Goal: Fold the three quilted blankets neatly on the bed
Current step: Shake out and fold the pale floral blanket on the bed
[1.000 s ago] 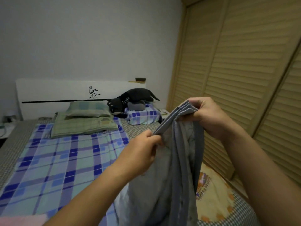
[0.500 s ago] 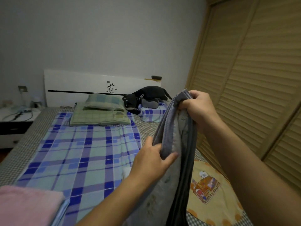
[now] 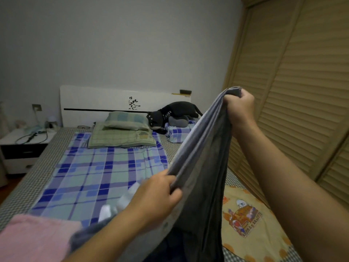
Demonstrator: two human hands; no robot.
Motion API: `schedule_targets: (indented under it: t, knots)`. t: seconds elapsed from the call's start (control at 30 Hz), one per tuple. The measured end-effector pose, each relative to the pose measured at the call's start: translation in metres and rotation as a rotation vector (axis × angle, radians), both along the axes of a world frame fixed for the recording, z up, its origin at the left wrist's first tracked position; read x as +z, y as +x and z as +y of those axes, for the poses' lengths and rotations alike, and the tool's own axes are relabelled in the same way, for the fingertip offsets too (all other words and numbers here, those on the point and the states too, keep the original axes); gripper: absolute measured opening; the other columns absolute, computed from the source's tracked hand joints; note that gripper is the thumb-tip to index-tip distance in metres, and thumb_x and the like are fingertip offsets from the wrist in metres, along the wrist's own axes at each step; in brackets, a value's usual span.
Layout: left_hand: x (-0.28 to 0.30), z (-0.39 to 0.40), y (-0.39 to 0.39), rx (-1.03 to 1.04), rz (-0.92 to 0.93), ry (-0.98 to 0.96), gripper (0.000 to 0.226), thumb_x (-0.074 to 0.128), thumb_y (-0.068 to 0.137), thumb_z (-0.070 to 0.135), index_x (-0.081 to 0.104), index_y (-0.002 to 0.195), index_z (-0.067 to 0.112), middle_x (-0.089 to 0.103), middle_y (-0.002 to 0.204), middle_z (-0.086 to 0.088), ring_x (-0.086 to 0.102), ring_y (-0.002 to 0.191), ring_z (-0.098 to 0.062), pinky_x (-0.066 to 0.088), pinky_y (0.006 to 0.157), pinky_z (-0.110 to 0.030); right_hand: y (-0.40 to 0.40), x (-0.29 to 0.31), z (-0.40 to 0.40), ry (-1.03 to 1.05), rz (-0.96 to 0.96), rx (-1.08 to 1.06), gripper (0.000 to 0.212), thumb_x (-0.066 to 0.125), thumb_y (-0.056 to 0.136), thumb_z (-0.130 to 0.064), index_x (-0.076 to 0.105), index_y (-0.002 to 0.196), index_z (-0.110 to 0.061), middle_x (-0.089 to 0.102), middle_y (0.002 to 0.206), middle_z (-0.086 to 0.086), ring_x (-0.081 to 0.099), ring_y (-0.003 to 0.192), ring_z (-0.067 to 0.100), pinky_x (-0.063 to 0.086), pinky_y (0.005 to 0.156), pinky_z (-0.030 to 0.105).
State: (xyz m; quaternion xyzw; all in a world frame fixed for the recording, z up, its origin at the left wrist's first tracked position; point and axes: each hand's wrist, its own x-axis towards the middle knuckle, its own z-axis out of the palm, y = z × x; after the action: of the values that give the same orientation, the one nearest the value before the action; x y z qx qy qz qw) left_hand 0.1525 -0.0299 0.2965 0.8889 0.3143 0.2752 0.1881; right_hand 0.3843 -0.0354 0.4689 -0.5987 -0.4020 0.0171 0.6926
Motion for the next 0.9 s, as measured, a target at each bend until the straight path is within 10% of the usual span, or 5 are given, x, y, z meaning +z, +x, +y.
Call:
schedule_targets:
  t: [0.17,0.33,0.6,0.77,0.9]
  knots:
    - [-0.019,0.023,-0.016,-0.095,-0.092,-0.247,0.026,0.061,0.090,0.039,0.064,0.065,0.045,0.058,0.088,0.015,0.060,0.075,0.002,0.046,0.061,-0.020,0.008,-0.010,0.000,-0.243,-0.058,0.002,0.013,0.058,0.070,-0.007,0.066,0.080,-0.010,0.063,0.078,0.007,0.057,0.071,0.020,0.047,0.063,0.032]
    - [-0.043,0.007,-0.017,-0.073,-0.250,-0.437,0.042,0.044,0.100,0.046,0.064,0.074,0.020,0.062,0.076,0.010,0.058,0.069,0.001,0.045,0.065,-0.020,-0.003,-0.021,0.008,-0.360,-0.075,0.007,0.013,0.055,0.076,-0.007,0.066,0.080,-0.011,0.064,0.079,0.008,0.058,0.071,0.019,0.046,0.061,0.029]
    - [-0.073,-0.010,-0.014,-0.094,-0.140,-0.090,0.036,0.037,0.102,0.046,0.018,0.119,0.070,0.059,0.100,0.011,0.060,0.074,-0.006,0.050,0.065,-0.025,-0.019,-0.031,0.012,-0.400,-0.081,0.032,0.016,0.052,0.079,-0.006,0.067,0.084,-0.007,0.063,0.079,0.009,0.059,0.073,0.020,0.046,0.063,0.031]
    - [-0.068,-0.007,-0.015,-0.130,-0.016,-0.049,0.054,0.004,0.084,0.079,0.014,0.132,0.056,0.057,0.132,0.004,0.062,0.097,-0.015,0.051,0.081,-0.027,-0.022,-0.029,0.014,-0.422,-0.092,0.035,0.020,0.052,0.081,-0.008,0.068,0.092,-0.003,0.064,0.084,0.011,0.061,0.079,0.024,0.049,0.067,0.036]
    - [-0.071,0.000,-0.012,-0.029,-0.011,0.124,0.036,0.031,0.095,0.053,0.036,0.129,0.043,0.049,0.115,0.008,0.058,0.084,-0.014,0.056,0.069,-0.037,-0.023,-0.028,0.016,-0.417,-0.068,0.029,0.017,0.051,0.082,-0.007,0.067,0.087,-0.007,0.063,0.083,0.009,0.060,0.077,0.022,0.048,0.066,0.034]
